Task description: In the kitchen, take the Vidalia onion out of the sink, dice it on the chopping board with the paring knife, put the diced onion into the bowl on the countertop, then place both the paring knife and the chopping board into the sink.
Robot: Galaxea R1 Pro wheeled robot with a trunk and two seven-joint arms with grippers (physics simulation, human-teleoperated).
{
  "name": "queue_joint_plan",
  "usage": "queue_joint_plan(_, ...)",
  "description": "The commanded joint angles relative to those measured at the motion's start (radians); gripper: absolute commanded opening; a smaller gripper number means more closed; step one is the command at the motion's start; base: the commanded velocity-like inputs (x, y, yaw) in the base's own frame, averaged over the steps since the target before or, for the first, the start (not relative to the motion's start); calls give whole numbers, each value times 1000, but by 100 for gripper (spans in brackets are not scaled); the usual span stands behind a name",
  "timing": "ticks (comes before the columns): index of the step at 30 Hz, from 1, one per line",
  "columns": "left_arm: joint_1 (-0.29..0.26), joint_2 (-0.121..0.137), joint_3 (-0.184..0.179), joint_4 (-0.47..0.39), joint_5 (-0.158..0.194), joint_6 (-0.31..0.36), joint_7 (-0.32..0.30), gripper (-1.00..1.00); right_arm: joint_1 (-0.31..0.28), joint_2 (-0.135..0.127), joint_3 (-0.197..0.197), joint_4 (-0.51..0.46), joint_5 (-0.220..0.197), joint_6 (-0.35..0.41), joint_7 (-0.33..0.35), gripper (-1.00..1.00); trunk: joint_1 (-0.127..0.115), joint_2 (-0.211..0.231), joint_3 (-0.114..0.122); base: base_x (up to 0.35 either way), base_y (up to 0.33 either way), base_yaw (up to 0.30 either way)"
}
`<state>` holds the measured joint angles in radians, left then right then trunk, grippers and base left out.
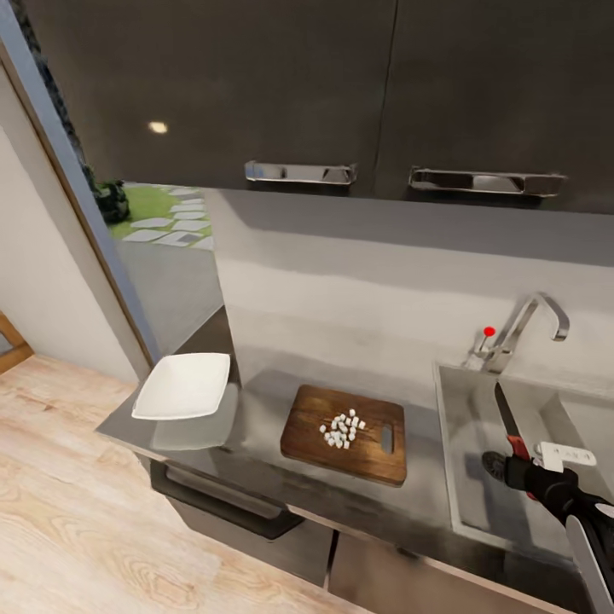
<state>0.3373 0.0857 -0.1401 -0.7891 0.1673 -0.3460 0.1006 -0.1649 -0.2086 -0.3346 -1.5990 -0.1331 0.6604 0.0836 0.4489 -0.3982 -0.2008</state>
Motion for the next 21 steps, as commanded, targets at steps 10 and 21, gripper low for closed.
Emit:
queue_joint_plan(10,0,2,-7,0,4,-2,8,100,-2,1,0,46,-2,58,-25,-100,1,-2,-2,113,-56,0)
queue_joint_plan(21,0,2,-7,-1,3,-2,8,100,-8,3,41,170,-3,58,-31,-100,1,-2,-2,0,0,0)
